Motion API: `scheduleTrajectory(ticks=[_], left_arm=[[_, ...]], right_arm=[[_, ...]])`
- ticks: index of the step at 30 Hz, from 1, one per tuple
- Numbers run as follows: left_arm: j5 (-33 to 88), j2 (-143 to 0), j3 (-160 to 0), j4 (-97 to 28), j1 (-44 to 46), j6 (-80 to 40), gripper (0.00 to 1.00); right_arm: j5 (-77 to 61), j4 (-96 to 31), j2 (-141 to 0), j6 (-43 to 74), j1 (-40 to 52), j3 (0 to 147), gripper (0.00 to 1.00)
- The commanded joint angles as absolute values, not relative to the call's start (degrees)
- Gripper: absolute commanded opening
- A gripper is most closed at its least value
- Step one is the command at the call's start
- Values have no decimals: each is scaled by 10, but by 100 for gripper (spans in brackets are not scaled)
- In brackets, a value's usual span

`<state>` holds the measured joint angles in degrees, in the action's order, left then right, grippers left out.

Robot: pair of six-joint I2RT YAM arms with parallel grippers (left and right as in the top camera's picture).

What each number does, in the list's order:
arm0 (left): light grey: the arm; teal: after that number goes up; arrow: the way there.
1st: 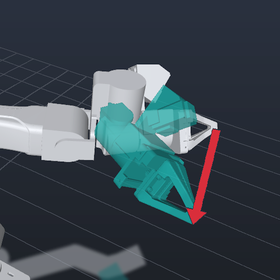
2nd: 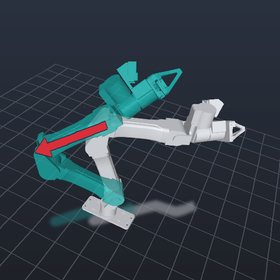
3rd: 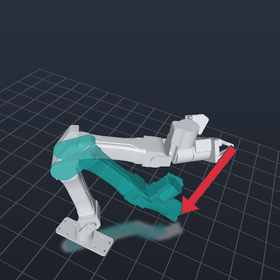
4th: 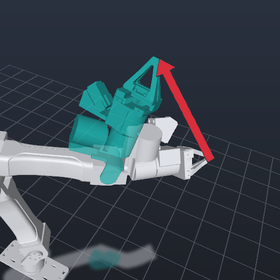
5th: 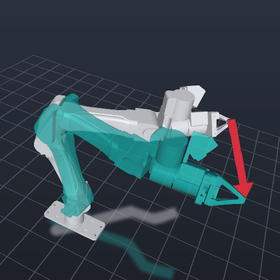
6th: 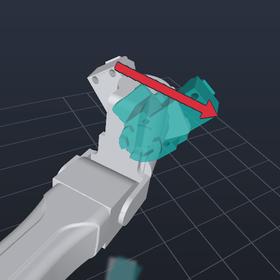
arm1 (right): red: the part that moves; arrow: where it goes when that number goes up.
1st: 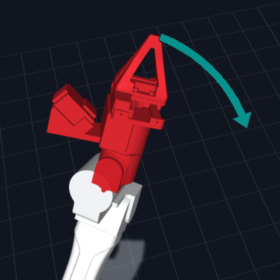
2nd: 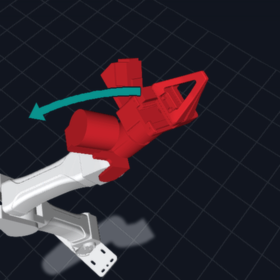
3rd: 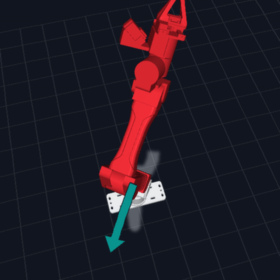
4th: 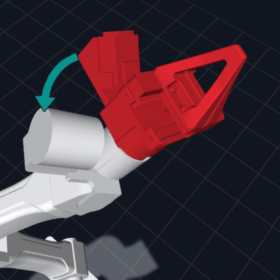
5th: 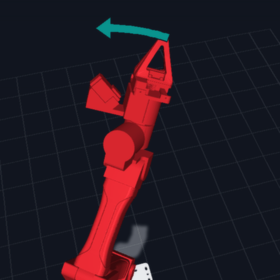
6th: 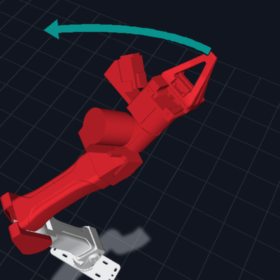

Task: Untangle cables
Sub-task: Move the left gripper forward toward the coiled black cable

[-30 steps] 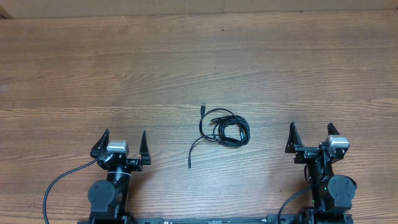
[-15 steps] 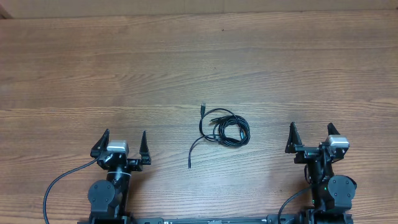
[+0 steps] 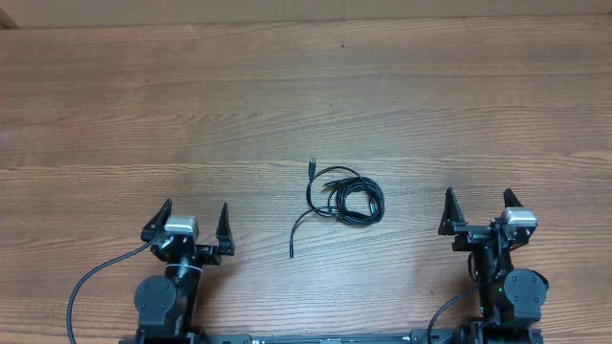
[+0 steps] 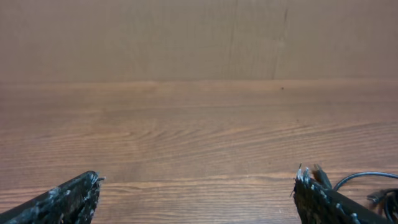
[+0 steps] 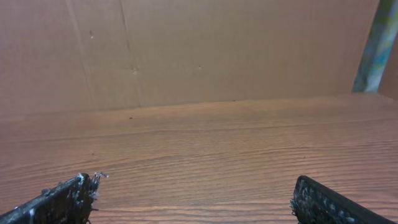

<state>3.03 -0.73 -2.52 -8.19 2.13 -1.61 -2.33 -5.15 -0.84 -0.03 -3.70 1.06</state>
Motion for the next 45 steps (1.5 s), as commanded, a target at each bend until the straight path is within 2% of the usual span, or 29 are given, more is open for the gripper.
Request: scheduleTrajectory(ticks=[1,24,35,45], left_arm=[[41,-3,-62,-99,18,-28,99],[46,-14,-131,-178,18,-39,99],[79,-166,-231,-205,18,-39,100],[152,-361,-386,-338,19,-32,100]], right_arm=[[-20,-47,-2,-3,-39,4,100],[-20,-47,-2,-3,-39,4,100],[-20,-47,-2,-3,-39,4,100],[-20,-47,-2,-3,-39,4,100]])
